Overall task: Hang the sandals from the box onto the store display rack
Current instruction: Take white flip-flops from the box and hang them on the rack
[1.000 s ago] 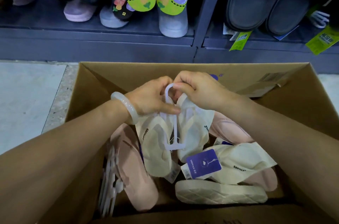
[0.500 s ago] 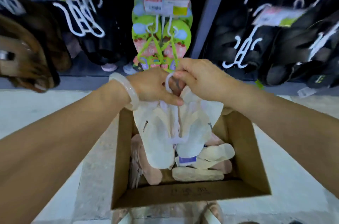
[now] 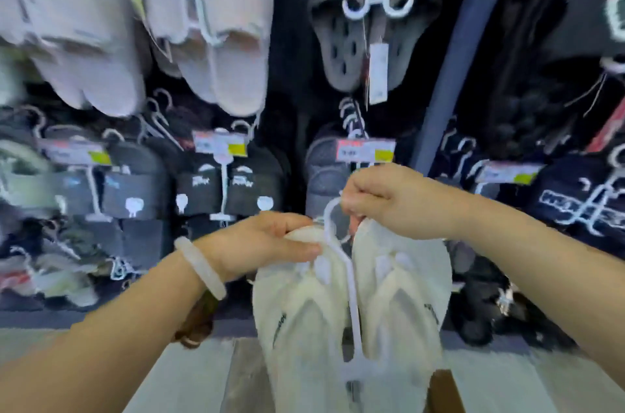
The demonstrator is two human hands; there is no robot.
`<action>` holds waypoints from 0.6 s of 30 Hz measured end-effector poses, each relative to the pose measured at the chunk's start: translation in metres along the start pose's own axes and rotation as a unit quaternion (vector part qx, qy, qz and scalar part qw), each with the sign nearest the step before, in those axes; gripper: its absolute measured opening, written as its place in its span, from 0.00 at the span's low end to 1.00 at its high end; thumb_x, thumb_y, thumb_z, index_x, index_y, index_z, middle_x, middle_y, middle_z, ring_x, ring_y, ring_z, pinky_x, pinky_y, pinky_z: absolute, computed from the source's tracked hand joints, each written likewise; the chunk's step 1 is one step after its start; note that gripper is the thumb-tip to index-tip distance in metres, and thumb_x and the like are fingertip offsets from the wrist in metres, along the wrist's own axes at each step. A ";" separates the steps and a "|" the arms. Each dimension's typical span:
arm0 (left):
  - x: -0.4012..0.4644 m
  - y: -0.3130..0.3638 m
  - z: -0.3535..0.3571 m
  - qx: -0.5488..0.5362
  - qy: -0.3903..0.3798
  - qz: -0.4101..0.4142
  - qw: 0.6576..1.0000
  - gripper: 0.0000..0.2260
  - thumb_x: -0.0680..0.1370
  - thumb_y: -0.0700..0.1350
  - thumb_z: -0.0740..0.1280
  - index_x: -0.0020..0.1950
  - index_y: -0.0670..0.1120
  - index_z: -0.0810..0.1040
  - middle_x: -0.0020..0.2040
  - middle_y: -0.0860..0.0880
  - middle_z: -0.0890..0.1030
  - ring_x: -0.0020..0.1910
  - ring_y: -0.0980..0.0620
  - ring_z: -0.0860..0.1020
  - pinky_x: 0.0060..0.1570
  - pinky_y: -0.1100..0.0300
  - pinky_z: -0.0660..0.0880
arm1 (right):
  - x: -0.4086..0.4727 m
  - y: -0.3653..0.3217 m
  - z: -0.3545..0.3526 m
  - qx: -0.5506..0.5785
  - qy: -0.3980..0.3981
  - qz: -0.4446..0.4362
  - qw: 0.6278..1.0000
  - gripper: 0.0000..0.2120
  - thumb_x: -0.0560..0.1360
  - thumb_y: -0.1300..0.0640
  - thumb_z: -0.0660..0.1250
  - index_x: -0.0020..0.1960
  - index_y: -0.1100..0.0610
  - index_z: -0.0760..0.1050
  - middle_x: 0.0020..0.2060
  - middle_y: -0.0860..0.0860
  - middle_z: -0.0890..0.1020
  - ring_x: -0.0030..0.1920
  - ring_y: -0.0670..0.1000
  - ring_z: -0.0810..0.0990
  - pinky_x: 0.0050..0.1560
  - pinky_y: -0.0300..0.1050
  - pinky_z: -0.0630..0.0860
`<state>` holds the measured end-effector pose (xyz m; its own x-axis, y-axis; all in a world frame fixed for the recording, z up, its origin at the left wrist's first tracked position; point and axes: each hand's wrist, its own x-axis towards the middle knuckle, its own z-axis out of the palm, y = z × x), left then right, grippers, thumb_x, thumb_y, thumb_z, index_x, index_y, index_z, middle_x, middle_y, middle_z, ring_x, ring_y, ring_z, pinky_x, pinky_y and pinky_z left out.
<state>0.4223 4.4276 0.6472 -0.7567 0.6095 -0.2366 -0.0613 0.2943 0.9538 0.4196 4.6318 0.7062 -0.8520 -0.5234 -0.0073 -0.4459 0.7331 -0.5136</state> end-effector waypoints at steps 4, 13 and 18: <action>-0.052 0.087 -0.046 0.099 0.011 0.059 0.993 0.16 0.68 0.48 0.71 0.55 0.50 0.79 0.51 0.50 0.82 0.50 0.57 0.79 0.52 0.63 0.75 | 0.006 -0.076 -0.058 -0.034 0.063 -0.041 0.997 0.14 0.79 0.52 0.56 0.34 0.47 0.65 0.34 0.42 0.73 0.37 0.39 0.71 0.43 0.38 0.69; -0.138 0.204 -0.078 0.212 0.208 0.184 0.937 0.14 0.71 0.48 0.70 0.39 0.36 0.79 0.30 0.52 0.72 0.32 0.61 0.69 0.35 0.72 0.64 | 0.020 -0.199 -0.133 -0.082 0.168 -0.144 0.972 0.11 0.79 0.54 0.58 0.42 0.58 0.74 0.41 0.49 0.78 0.46 0.50 0.76 0.51 0.45 0.72; -0.185 0.236 -0.103 0.249 0.360 0.206 0.876 0.07 0.71 0.49 0.72 0.33 0.51 0.81 0.30 0.56 0.74 0.31 0.59 0.70 0.33 0.69 0.65 | 0.046 -0.259 -0.152 -0.099 0.222 -0.208 0.947 0.14 0.78 0.55 0.59 0.42 0.65 0.75 0.42 0.55 0.80 0.43 0.53 0.76 0.45 0.46 0.69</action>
<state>0.4809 4.3089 0.9349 -0.8731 0.1709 0.4567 0.4688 0.5516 0.6899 0.4541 4.4842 0.9696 -0.6030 -0.5831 0.5445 -0.7736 0.5940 -0.2207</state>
